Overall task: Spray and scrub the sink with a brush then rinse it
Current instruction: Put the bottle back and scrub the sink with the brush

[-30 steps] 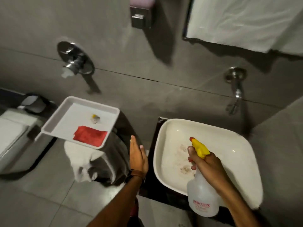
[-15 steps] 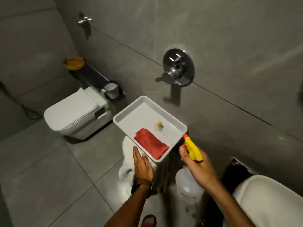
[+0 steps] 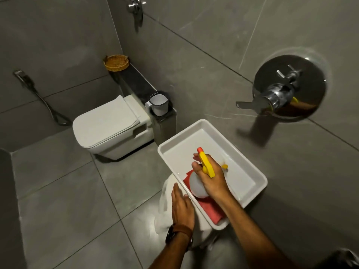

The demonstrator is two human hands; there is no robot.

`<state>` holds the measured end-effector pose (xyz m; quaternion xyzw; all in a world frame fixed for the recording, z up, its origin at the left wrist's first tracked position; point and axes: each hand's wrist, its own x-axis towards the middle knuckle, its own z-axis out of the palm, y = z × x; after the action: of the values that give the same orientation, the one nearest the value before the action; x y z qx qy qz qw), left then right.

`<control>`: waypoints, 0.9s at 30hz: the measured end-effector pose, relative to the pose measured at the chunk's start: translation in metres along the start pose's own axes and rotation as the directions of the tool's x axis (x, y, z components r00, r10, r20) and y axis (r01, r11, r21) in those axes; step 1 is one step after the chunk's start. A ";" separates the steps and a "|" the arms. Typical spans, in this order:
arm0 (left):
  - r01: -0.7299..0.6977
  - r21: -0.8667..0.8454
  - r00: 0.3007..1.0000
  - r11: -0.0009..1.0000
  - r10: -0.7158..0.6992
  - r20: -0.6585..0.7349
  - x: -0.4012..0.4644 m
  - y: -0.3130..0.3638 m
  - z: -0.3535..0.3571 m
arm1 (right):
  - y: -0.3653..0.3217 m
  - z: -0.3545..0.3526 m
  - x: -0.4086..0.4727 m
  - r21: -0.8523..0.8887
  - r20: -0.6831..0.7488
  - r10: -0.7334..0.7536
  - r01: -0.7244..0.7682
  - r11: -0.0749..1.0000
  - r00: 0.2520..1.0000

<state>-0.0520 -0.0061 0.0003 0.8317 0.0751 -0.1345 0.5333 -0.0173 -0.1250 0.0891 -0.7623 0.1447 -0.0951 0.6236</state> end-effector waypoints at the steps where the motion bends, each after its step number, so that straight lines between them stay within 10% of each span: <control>1: 0.000 0.008 1.000 1.000 0.000 0.021 0.004 -0.001 0.003 | 0.005 0.005 0.012 0.013 0.008 -0.002 0.002 1.000 1.000; 22: 0.053 0.025 0.999 0.998 -0.053 -0.006 0.023 0.000 0.033 | 0.068 0.023 0.087 -0.127 0.170 0.126 -0.105 0.986 0.977; 27: 0.053 0.033 0.998 0.998 -0.052 -0.017 0.021 0.004 0.032 | 0.098 -0.033 0.047 -0.394 -0.299 0.093 -0.211 0.894 0.950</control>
<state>-0.0350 -0.0371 -0.0153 0.8395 0.0990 -0.1429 0.5148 0.0062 -0.1890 -0.0020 -0.8446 0.3057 -0.1159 0.4239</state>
